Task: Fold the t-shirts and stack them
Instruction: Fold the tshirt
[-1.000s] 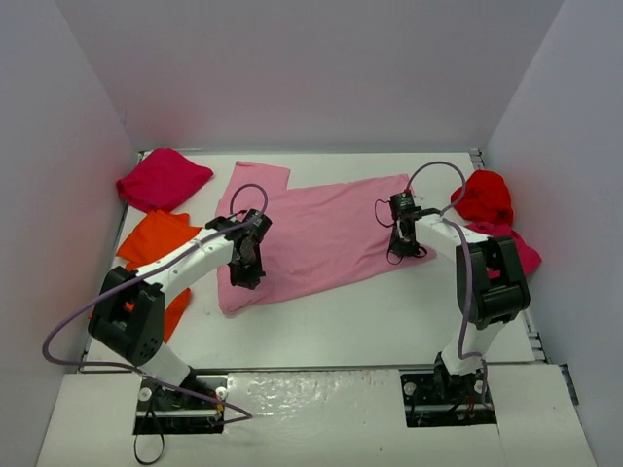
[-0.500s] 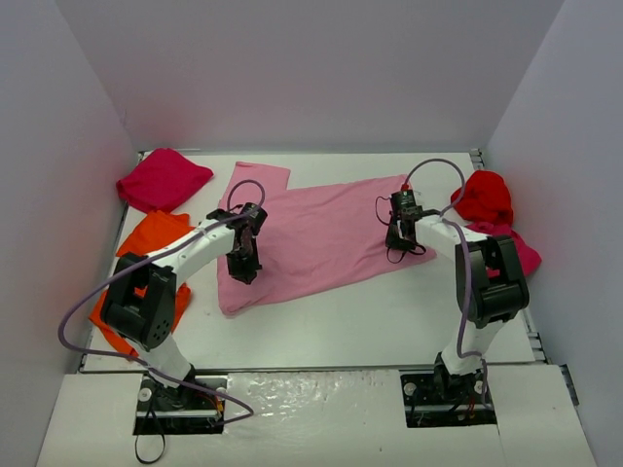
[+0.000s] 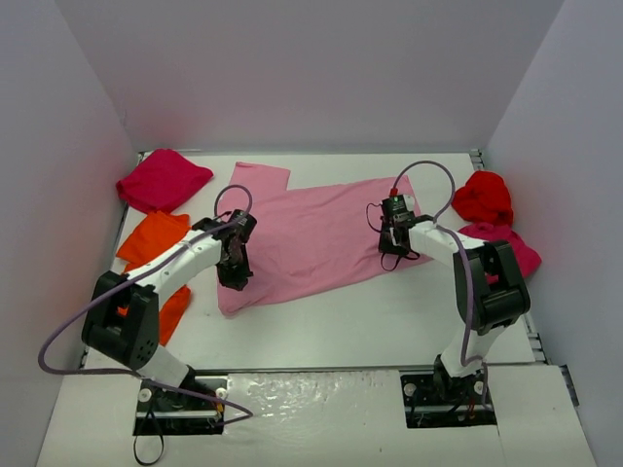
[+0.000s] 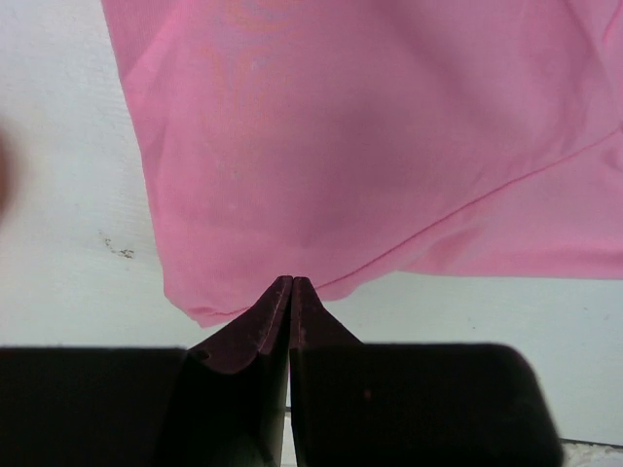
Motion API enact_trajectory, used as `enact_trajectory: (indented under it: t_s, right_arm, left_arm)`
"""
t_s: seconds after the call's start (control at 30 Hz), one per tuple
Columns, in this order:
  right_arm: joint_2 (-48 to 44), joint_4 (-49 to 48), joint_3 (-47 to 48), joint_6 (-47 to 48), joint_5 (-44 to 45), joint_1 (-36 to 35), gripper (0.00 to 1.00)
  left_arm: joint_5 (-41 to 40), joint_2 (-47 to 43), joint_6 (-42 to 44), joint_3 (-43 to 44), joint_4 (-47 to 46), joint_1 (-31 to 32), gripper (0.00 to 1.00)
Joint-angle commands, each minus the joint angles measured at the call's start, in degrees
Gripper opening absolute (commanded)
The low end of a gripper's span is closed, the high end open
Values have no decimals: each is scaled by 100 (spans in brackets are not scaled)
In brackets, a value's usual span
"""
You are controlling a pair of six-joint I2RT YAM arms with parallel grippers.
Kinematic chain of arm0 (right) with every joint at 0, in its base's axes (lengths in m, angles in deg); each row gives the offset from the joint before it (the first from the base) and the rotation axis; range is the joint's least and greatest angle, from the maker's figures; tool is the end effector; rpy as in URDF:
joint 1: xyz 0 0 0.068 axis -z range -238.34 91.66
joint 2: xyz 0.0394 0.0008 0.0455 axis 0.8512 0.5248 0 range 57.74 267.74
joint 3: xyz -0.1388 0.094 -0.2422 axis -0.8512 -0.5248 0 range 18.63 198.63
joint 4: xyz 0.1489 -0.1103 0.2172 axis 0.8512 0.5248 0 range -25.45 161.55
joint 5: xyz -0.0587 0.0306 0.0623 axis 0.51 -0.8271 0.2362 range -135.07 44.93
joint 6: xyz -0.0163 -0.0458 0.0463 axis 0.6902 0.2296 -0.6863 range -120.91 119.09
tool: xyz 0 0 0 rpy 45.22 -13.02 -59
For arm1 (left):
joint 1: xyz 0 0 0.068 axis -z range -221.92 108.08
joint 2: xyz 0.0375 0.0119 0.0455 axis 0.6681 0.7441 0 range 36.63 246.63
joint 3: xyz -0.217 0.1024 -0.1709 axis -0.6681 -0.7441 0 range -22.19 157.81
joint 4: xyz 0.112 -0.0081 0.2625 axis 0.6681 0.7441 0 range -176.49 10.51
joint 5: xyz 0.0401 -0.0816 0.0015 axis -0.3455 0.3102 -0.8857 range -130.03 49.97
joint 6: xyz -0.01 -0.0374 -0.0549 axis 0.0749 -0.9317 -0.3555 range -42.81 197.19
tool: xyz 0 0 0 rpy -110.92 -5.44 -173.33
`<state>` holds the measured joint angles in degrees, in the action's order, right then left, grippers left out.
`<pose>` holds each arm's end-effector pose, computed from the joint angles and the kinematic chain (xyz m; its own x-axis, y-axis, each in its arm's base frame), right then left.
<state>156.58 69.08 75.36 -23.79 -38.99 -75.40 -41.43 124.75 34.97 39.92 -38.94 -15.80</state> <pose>0.3767 0.1097 0.1672 -0.7267 0.1815 -0.6625 0.0656 0.9784 0.1961 0.2844 -0.1380 0.2127 -0.9293 -0.2925 -0.2254 -0.2573 0.9507 -0.1729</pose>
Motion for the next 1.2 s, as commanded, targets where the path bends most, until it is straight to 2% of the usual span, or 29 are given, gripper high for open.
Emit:
enact_trajectory:
  t_s: [0.0,0.2,0.33,0.4,0.73,1.17]
  right_arm:
    - [78,48,252,89,429,62,0]
    - [110,66,85,3,210,48,0]
    - [-52,222,-69,-123,0,38,0]
    - [-105,374,-83,-172,-7,21,0]
    - [-495,902,-626,-245,-28,-46,0]
    - [-1971,1865,-1121,-618,219,-197,0]
  left_arm:
    - [-65,321,-24,294,-125,-27,0]
    - [368,812,-23,276,-399,-27,0]
    - [1539,1021,-132,128,-777,-21,0]
    - [1745,997,-205,83,-781,-16,0]
    - [1062,172,-82,-47,309,-19,0]
    - [923,-807,-111,-854,502,-31,0]
